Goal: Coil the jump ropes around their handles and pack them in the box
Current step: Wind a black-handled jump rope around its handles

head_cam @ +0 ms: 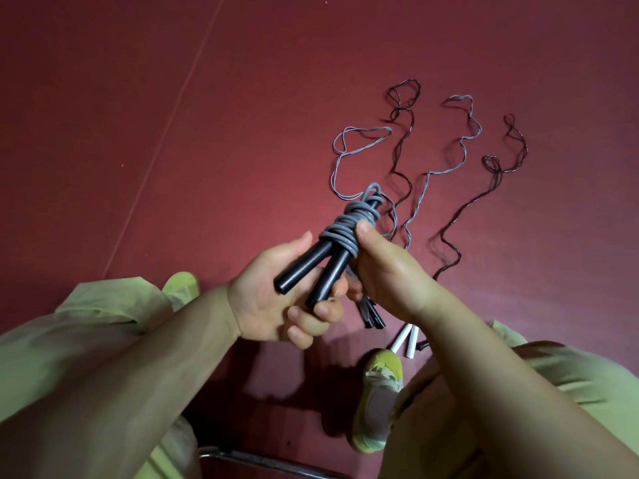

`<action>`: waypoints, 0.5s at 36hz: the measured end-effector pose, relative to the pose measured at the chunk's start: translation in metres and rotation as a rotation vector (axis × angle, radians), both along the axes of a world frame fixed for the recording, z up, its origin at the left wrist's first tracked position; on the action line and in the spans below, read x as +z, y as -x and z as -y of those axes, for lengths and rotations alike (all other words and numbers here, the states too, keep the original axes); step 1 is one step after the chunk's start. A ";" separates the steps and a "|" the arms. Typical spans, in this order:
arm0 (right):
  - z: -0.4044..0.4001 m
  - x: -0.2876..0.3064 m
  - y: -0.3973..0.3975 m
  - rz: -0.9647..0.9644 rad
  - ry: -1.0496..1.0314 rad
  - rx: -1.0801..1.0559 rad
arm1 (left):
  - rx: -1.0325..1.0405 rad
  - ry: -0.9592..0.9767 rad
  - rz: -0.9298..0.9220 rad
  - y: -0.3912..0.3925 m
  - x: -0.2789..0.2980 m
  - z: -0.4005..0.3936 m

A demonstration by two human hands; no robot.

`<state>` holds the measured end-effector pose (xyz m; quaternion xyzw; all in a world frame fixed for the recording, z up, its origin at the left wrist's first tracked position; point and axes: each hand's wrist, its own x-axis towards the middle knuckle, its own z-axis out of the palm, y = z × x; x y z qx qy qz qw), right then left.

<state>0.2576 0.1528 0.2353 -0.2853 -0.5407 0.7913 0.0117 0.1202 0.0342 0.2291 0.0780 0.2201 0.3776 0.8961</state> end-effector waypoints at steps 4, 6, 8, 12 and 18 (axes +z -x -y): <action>0.002 -0.001 -0.001 0.175 -0.200 0.043 | 0.013 0.074 -0.190 0.002 0.003 -0.002; 0.003 -0.001 -0.003 0.247 -0.248 0.037 | 0.013 0.126 -0.306 0.003 0.005 -0.003; 0.003 -0.001 -0.004 0.289 -0.258 0.032 | 0.013 0.159 -0.380 0.002 0.006 -0.004; 0.004 -0.003 -0.001 0.405 -0.302 0.044 | -0.002 0.192 -0.525 0.000 0.007 -0.008; 0.009 -0.017 0.000 0.571 -0.365 0.108 | 0.003 0.199 -0.958 -0.009 0.002 -0.009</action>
